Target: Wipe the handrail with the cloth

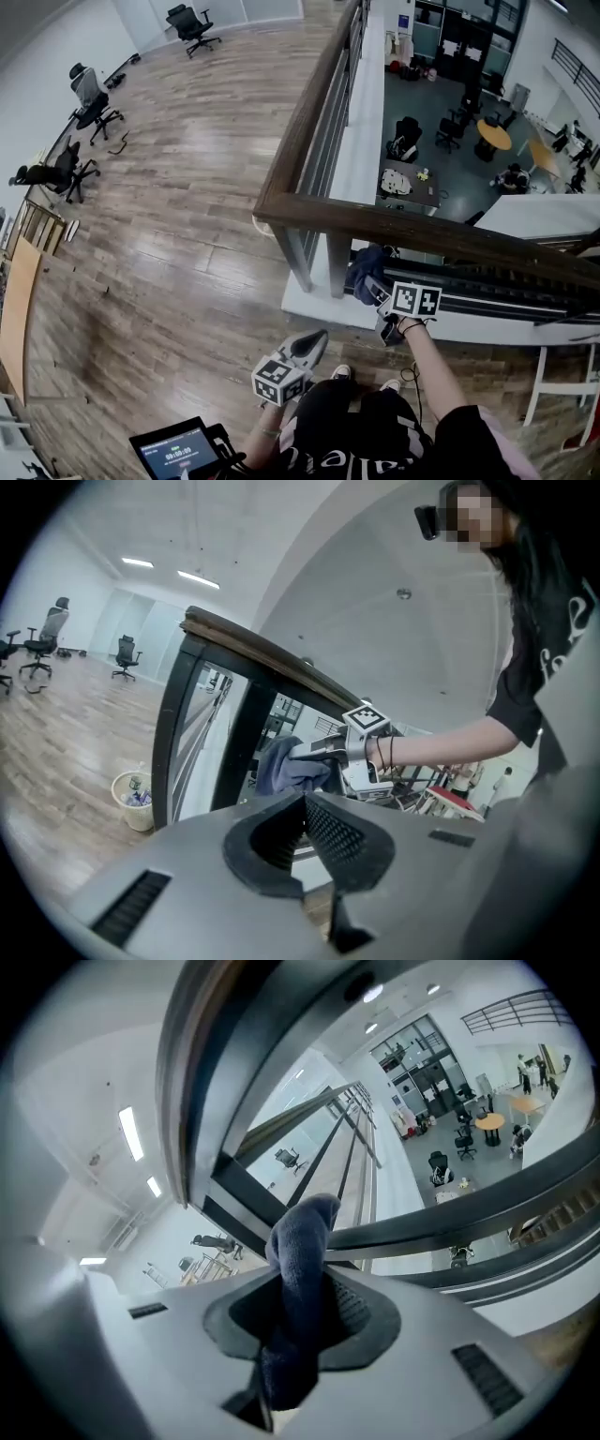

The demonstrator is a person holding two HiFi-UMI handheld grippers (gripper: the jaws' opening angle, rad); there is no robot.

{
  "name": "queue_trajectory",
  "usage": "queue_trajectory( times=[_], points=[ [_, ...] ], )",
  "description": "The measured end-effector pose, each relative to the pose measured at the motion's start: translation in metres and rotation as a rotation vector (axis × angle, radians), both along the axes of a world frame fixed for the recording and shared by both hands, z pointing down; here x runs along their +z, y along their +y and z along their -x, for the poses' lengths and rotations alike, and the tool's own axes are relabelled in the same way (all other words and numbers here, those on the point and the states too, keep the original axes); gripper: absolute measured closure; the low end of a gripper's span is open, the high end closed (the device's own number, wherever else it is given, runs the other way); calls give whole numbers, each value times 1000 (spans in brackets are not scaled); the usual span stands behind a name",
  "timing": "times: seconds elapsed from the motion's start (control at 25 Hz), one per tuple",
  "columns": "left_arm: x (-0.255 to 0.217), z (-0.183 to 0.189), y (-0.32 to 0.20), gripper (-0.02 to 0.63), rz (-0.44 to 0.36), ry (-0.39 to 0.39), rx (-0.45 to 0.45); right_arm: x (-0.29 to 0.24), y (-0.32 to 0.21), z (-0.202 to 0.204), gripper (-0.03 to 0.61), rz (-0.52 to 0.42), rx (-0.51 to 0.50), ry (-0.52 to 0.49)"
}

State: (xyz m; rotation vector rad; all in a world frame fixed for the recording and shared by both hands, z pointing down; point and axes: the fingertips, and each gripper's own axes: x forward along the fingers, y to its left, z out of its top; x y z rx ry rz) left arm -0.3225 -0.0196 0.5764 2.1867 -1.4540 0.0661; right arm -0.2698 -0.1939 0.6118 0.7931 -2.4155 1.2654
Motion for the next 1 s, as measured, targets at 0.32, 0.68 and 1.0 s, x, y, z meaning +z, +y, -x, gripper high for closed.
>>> queue_trajectory(
  times=[0.32,0.68,1.0],
  points=[
    [4,26,18,614,44,36,-53,37,-7,4,480,57,28,102],
    [0,6,-11,614,22,12,-15,38,-22,-58,480,82,131,101],
    [-26,-77,-56,614,19,35,46,32,-49,-154,480,107,228,61]
  ],
)
